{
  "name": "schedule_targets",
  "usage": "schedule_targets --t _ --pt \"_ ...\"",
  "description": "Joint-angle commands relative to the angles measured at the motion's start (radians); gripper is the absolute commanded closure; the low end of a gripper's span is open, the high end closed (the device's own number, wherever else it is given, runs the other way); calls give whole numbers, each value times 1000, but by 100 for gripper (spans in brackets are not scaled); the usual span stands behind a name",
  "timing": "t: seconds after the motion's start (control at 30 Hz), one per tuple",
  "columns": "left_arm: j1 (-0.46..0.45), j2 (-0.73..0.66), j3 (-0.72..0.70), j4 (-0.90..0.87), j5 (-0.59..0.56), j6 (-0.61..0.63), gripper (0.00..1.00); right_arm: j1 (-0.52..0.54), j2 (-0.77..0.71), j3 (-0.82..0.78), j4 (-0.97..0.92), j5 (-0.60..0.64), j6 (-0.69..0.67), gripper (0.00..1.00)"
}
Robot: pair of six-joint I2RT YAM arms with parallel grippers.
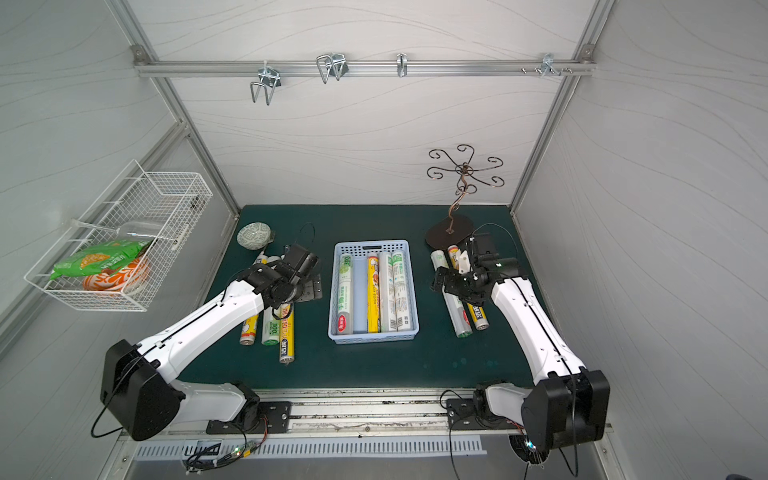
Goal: Put the plastic wrap into the basket
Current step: Place the plastic wrap in the basket.
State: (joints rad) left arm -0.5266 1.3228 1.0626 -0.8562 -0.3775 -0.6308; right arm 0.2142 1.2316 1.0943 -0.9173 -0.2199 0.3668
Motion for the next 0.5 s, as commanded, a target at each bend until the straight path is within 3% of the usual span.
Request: schedule_targets --t 0.0,0.47 --pt "35 -38 -44 36 40 -31 5 -7 14 -7 10 -6 -15 1" --pt "164 -47 -231 174 204 -42 7 -7 14 -6 7 -7 -10 1"
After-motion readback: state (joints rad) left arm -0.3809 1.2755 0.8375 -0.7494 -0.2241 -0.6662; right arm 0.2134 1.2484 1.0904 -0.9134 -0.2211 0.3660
